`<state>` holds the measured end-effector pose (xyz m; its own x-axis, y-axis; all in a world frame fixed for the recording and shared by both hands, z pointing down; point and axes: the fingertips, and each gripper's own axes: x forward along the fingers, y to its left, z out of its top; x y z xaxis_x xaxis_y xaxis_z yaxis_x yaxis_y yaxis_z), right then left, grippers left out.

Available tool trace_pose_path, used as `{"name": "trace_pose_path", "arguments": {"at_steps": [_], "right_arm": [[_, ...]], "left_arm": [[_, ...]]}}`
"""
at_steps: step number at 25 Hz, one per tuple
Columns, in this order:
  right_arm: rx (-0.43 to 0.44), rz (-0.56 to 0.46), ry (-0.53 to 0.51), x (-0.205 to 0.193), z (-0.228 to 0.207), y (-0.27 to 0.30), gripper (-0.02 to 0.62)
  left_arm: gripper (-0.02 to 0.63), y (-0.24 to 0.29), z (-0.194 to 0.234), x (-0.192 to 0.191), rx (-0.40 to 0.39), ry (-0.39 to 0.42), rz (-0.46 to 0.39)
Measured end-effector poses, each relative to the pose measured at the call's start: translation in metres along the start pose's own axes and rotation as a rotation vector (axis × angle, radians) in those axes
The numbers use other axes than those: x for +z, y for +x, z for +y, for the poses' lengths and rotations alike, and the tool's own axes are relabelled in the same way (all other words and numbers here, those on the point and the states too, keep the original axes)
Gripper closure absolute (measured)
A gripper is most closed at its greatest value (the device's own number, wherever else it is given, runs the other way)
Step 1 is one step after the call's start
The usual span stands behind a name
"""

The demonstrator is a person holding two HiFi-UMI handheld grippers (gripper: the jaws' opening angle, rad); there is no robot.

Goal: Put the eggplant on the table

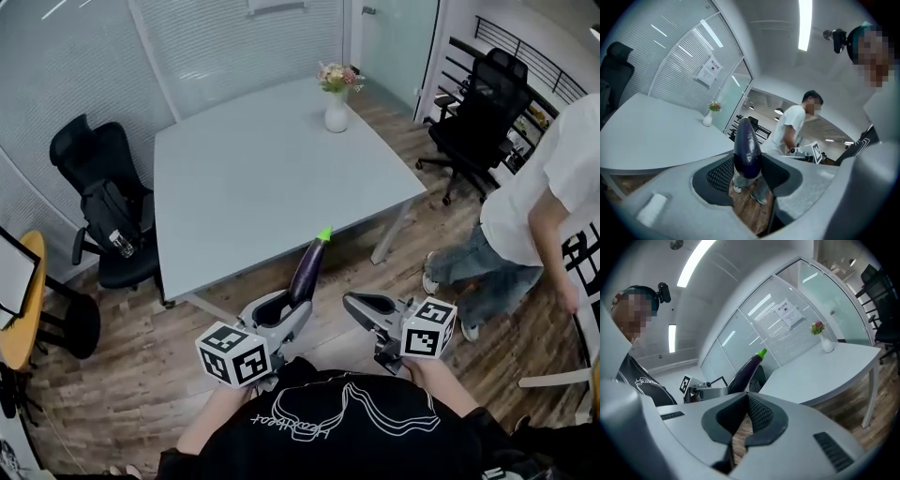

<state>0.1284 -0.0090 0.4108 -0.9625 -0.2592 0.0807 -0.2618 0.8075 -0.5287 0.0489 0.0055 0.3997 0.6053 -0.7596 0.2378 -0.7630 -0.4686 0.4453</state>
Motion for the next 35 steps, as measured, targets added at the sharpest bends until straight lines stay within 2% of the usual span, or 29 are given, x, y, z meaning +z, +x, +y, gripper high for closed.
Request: {"name": "trace_pose_path", "arguments": {"at_steps": [10,20,27,35], "right_arm": [[-0.021,-0.006,0.038,0.026,-0.057,0.051,0.586],[-0.072,-0.019,0.071,0.066,-0.127,0.117,0.586],[-0.109,-0.015,0.082,0.083,-0.159,0.152,0.586],[-0.163,-0.029,0.088,0.095,-0.192,0.167,0.586]], "left_arm": [[0.419,0.039,0.076,0.026,0.010,-0.036,0.031],[0.419,0.093,0.162,0.069,-0.016,-0.029,0.088],[0.419,0.122,0.210,0.087,-0.044,-0.046,0.116],[0.419,0.152,0.250,0.098,-0.042,0.007,0.155]]}}
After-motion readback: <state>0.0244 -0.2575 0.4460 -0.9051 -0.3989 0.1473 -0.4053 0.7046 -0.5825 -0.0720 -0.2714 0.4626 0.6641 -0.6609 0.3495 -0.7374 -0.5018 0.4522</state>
